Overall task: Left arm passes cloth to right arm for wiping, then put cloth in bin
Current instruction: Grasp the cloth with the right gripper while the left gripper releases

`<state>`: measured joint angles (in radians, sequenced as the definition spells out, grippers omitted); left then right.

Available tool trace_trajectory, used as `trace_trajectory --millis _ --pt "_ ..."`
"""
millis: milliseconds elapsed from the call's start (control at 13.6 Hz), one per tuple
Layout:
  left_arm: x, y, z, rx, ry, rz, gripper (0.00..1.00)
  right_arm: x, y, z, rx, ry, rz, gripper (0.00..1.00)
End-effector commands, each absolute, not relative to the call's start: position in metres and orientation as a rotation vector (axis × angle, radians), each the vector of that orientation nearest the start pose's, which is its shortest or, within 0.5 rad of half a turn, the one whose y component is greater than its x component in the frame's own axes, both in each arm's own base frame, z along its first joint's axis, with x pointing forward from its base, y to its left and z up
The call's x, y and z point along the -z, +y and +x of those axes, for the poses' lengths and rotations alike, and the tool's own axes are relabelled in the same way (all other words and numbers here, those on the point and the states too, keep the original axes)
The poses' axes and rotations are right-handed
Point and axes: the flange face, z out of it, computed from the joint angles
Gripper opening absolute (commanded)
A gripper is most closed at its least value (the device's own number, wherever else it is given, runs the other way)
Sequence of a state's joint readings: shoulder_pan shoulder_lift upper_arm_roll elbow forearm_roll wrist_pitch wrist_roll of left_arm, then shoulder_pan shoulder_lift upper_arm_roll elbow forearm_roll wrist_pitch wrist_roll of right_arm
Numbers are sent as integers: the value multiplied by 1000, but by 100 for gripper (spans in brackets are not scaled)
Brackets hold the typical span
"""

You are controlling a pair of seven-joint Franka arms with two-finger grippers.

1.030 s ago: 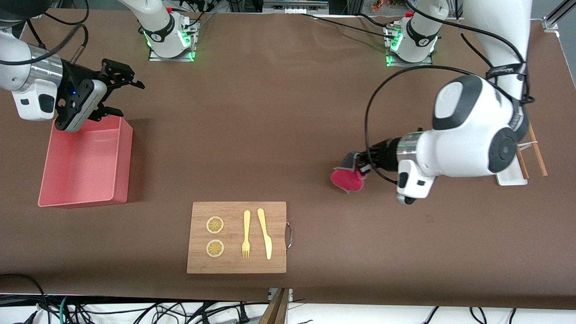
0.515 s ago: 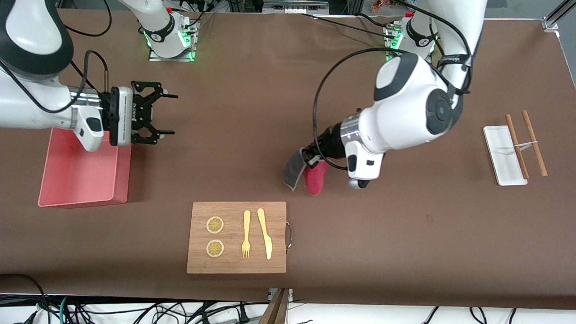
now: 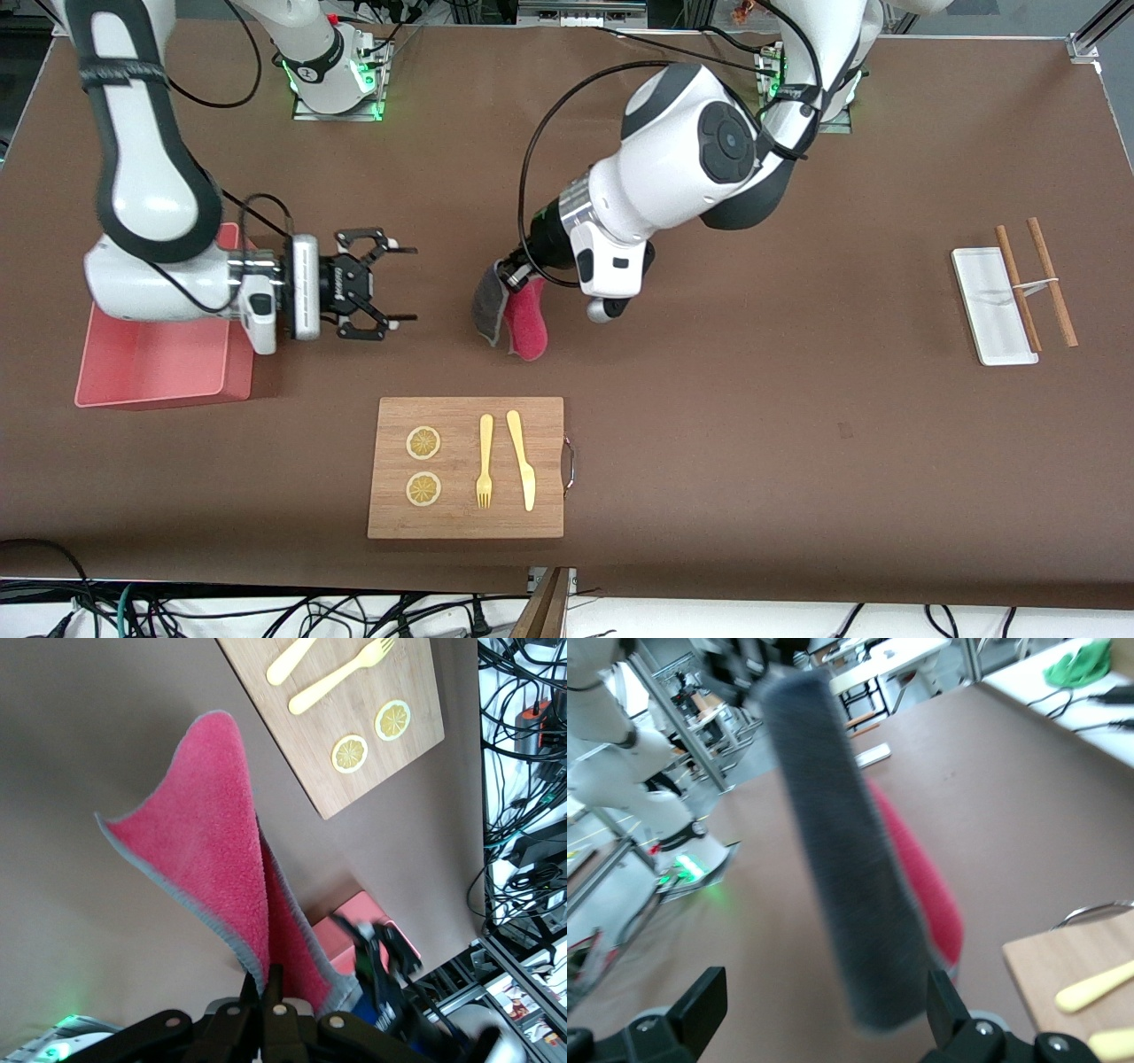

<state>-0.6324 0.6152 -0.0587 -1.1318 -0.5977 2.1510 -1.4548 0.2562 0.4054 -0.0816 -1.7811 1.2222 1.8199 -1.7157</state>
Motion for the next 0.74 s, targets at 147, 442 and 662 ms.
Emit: trace_trajectory --millis 147,442,662 --pt "-513 -510 579 410 1248 2083 0 -320 239 604 684 -1214 -1642 100" --pt "-508 -509 579 403 1263 2077 0 -310 272 603 776 -1195 -1652 100" --pt "-510 -506 581 396 1260 2076 0 -304 272 606 791 -1233 -1639 77"
